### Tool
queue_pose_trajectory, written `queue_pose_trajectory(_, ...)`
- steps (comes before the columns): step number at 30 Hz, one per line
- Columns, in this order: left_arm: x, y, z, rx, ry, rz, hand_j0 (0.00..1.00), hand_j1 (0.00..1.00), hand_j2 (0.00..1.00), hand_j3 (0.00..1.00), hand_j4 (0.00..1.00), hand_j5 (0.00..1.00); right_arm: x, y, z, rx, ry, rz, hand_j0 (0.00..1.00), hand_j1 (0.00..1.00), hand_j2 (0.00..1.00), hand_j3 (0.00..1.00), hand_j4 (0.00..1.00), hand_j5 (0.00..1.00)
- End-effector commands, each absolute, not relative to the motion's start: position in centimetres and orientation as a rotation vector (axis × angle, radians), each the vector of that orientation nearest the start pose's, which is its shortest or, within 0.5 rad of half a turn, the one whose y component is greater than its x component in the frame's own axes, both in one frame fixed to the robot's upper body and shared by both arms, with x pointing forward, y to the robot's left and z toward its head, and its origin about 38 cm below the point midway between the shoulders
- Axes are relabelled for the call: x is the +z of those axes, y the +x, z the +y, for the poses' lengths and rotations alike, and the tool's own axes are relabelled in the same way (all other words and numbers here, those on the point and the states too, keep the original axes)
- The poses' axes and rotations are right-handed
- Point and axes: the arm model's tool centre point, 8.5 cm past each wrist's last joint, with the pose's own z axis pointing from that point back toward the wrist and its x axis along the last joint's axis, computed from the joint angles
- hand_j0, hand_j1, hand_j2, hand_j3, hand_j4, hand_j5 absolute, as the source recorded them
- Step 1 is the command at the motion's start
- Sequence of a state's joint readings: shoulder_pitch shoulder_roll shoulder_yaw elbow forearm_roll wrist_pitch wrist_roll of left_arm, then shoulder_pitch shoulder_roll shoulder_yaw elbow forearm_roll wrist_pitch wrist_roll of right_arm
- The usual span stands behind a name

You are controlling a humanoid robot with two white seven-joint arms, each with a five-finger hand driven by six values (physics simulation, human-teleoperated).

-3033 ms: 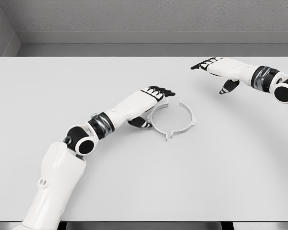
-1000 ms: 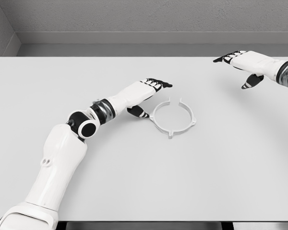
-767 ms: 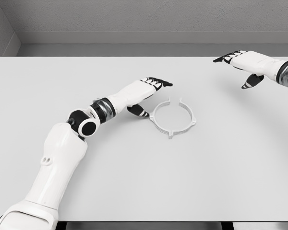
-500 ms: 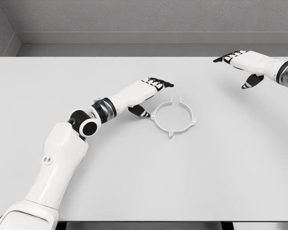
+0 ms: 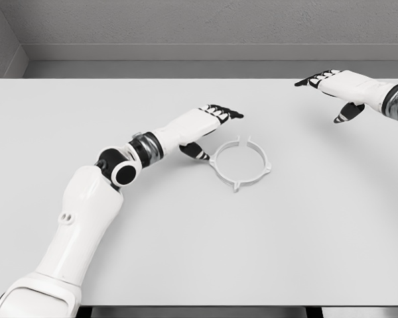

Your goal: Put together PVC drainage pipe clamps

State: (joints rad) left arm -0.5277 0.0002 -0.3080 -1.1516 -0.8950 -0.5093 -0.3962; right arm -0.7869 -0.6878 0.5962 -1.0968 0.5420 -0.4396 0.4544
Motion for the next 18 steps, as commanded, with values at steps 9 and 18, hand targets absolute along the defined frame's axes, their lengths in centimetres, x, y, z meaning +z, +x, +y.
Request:
queue_pose_trajectory(9, 12.94, 46.95, 8.54, -1.665, 0.275, -1.704, 1.0, 1.0, 1.0, 1.0, 1.0, 1.0, 21.25, 50.81, -34.87, 1.796, -0.649, -1.238, 1.0, 1.0, 1.0, 1.0, 1.0, 1.0)
queue_pose_trajectory(18, 13.37, 46.88, 8.43, -1.662, 0.275, -1.722, 1.0, 1.0, 1.0, 1.0, 1.0, 1.0, 21.23, 50.79, -34.92, 1.797, -0.649, -1.236, 1.0, 1.0, 1.0, 1.0, 1.0, 1.0)
